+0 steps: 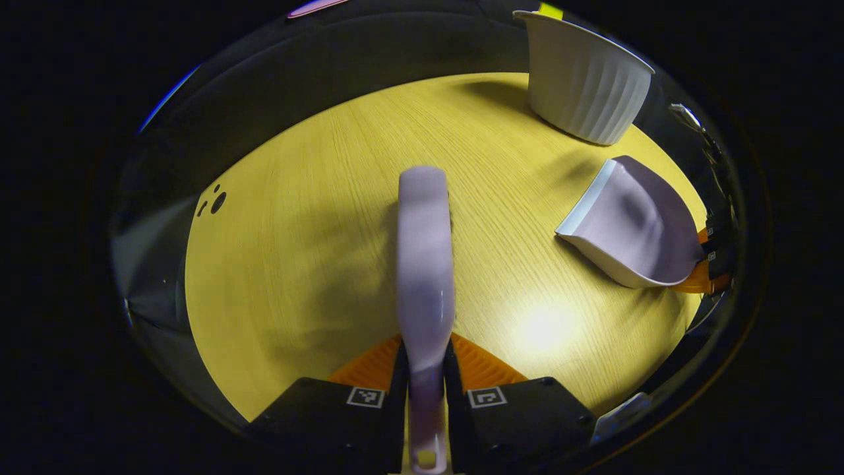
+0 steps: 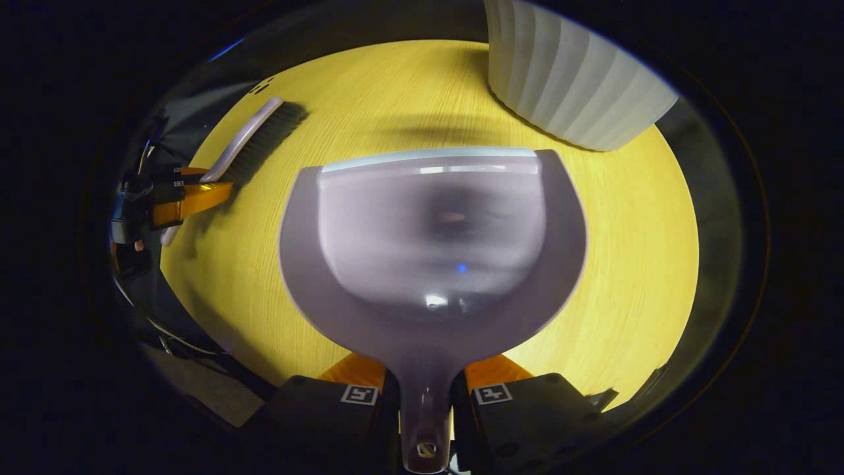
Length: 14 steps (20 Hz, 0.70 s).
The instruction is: Pick up the small broom and dustpan from the desktop, sweep the trash into the dustpan with the broom, and then empty the trash into the garbage bin.
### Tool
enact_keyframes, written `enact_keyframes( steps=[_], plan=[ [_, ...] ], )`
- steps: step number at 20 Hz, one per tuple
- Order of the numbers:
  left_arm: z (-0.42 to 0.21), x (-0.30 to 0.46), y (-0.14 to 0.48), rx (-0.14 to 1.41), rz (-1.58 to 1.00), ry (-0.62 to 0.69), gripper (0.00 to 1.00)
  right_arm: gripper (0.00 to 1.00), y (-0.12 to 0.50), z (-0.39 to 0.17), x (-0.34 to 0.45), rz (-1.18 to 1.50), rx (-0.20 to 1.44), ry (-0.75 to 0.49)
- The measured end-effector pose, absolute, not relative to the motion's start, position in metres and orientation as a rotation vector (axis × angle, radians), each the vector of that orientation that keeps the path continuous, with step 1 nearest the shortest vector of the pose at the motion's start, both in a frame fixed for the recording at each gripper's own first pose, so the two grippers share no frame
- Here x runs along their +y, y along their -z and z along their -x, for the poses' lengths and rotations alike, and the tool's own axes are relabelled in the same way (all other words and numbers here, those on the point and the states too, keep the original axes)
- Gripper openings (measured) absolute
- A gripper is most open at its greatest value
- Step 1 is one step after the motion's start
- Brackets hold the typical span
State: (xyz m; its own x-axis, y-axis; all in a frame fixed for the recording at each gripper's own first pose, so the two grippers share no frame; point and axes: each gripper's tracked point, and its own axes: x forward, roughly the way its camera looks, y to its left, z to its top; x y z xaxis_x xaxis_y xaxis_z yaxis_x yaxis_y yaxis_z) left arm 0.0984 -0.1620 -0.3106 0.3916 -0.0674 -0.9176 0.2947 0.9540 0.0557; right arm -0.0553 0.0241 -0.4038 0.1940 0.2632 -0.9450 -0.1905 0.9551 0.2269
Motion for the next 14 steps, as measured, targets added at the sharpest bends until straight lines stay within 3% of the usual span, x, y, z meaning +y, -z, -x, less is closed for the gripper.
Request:
enact_keyframes(
  steps=[2,3,5,6,7,14],
  plan=[
    [-0.101,-0.163,0.306,1.132,-0.240,0.224,0.30,0.39,0.399,0.055,0.029,-0.063,1.327,-0.324],
    [-0.100,-0.162,0.305,1.124,-0.249,0.223,0.30,0.46,0.396,0.055,0.029,-0.060,1.320,-0.327],
    [-0.100,-0.160,0.300,1.106,-0.260,0.217,0.32,0.42,0.388,0.057,0.027,-0.057,1.305,-0.325],
    [-0.100,-0.159,0.295,1.094,-0.262,0.215,0.43,0.42,0.383,0.056,0.025,-0.061,1.293,-0.322],
    [-0.097,-0.158,0.291,1.082,-0.262,0.212,0.36,0.42,0.378,0.057,0.023,-0.064,1.279,-0.317],
    [-0.084,-0.162,0.245,0.967,-0.263,0.218,0.36,0.41,0.306,0.061,0.012,-0.147,1.152,-0.276]
  ],
)
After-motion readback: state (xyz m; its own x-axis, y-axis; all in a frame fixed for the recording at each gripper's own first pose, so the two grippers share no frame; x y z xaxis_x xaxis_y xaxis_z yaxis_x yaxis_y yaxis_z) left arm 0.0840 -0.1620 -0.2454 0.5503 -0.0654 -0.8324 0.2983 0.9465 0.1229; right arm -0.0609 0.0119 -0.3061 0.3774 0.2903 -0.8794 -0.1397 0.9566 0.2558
